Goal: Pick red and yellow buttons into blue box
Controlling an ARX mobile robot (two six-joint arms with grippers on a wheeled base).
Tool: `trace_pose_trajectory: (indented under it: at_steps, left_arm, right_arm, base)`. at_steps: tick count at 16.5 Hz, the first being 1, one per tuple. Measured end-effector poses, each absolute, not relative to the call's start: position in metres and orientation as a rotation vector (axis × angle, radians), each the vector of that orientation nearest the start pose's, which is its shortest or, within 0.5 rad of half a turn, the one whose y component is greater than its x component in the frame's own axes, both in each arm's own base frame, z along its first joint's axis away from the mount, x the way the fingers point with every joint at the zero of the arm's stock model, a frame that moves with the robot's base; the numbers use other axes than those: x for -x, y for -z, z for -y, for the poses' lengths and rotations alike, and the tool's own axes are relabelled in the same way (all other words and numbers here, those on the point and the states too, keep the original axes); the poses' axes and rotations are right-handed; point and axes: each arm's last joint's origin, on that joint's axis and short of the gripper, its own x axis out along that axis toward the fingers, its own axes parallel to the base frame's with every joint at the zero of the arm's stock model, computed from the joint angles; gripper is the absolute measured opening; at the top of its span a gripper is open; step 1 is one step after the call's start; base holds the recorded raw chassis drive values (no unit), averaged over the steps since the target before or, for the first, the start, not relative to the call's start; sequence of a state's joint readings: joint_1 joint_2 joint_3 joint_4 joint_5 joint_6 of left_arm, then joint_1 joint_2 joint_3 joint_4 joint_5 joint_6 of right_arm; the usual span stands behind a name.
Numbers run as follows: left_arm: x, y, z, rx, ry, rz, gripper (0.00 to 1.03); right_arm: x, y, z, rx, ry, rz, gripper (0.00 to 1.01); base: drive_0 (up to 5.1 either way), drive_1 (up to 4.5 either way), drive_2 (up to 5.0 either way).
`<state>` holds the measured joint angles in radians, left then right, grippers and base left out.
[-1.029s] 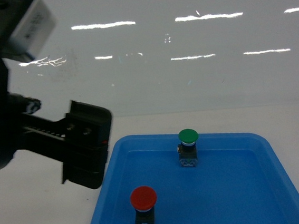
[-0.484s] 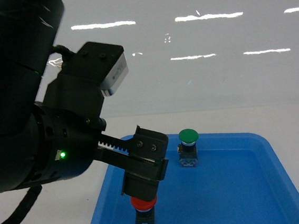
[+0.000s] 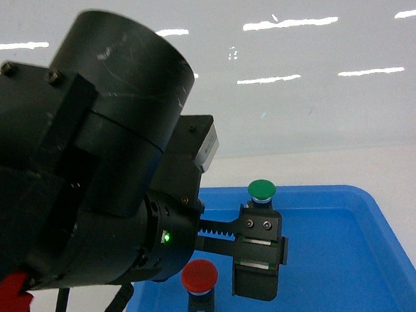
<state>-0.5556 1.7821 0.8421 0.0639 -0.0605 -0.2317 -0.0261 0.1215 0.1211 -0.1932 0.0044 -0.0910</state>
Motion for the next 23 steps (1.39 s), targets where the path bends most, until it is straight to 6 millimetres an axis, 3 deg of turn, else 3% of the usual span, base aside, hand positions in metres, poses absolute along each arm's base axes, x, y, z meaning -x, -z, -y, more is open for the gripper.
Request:
trace_pose_trajectory:
  at_steps: [4, 16, 19, 22, 23]
  left_arm:
    - [-0.28, -0.082, 0.165, -0.059, 0.298, -0.961, 0.98]
    - [-0.291, -0.065, 0.163, 0.052, 0.327, -0.919, 0.98]
    - [-0.293, -0.064, 0.163, 0.065, 0.328, -0.905, 0.75]
    - [-0.289, -0.061, 0.162, 0.081, 0.327, -0.908, 0.35]
    - [-0.288, -0.061, 0.163, 0.08, 0.328, -0.907, 0.32]
  right_arm:
    - [-0.098, -0.177, 0.003, 0.088, 0.022, -0.195, 0.29]
    - [-0.098, -0.177, 0.003, 0.089, 0.022, -0.195, 0.28]
    - [-0.098, -0.177, 0.003, 0.089, 0.022, -0.195, 0.28]
    - [-0.098, -0.177, 0.003, 0.089, 0.022, -0.195, 0.28]
    - [-0.098, -0.177, 0.003, 0.089, 0.022, -0.195, 0.28]
  base:
    - [0.0, 0.0, 0.0]
    - [0.0, 0.0, 0.0]
    - [0.0, 0.0, 0.0]
    - [0.0, 0.0, 0.0]
    - [0.0, 0.0, 0.0]
